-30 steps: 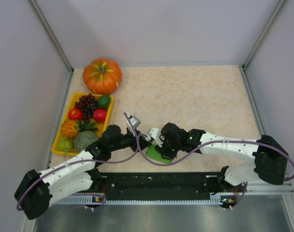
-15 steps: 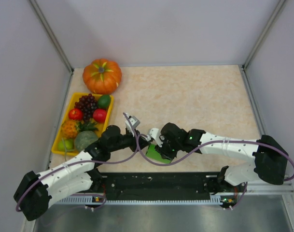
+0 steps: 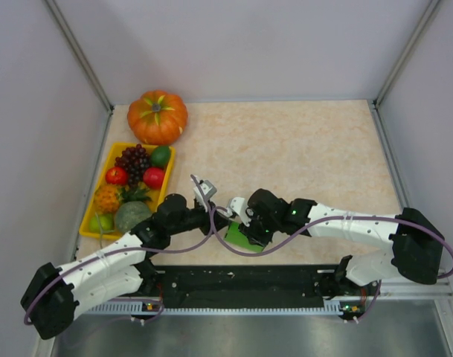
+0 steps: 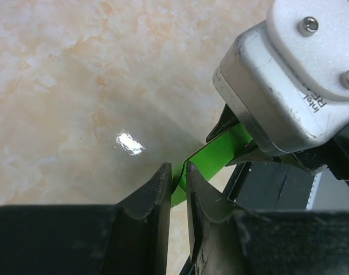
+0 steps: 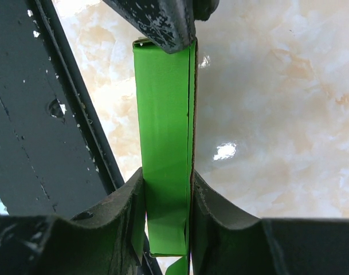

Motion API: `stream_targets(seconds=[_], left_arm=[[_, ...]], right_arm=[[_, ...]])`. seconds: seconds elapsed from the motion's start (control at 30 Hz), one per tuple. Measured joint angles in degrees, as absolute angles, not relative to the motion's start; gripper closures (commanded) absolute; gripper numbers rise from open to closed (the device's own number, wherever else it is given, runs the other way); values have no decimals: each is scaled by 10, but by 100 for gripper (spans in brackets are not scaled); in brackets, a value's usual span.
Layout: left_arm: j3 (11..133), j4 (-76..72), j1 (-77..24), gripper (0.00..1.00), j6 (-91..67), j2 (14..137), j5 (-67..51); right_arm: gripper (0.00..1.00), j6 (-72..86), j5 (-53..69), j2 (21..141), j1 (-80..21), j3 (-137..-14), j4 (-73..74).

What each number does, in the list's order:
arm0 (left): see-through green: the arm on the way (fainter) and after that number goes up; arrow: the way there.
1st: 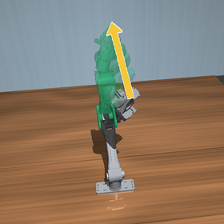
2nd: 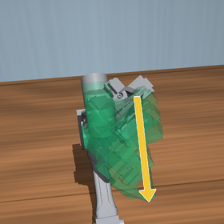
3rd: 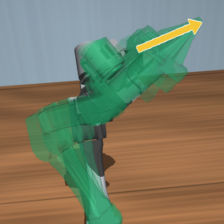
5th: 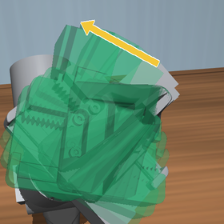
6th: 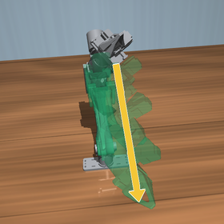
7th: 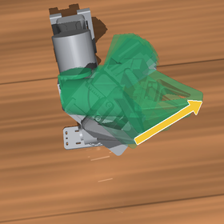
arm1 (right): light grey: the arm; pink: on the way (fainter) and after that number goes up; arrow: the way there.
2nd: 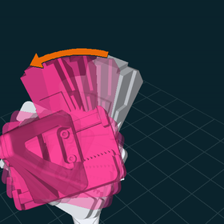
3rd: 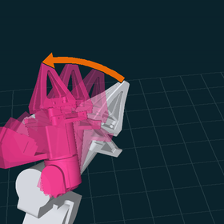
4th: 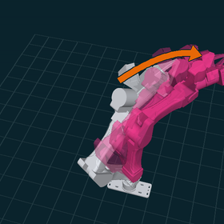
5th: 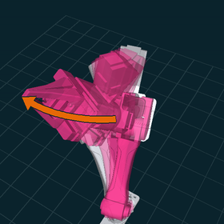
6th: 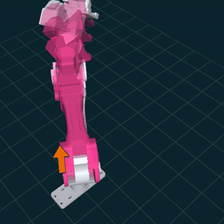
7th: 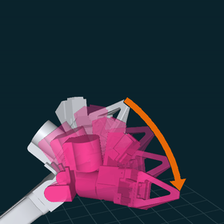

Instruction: Fold the paper box

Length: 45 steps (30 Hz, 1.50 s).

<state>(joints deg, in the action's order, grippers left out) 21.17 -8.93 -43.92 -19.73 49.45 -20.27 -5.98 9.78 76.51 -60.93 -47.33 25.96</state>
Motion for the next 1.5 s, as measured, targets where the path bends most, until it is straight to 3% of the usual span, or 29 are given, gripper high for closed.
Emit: stream_targets(seconds=[0.2,0.33,0.8,1.5], left_arm=[[212,-86,-460,100,-196,493,-170],[209,-87,-507,100,-200,477,-81],[179,-147,-585,100,-287,486,170],[89,-241,-621,100,-312,468,233]], right_arm=[[89,-59,98,765,-609,-473,259],[93,-32,80,765,-609,-473,249],[90,60,-50,821,-650,-511,220],[87,25,-38,826,-654,-510,218]])
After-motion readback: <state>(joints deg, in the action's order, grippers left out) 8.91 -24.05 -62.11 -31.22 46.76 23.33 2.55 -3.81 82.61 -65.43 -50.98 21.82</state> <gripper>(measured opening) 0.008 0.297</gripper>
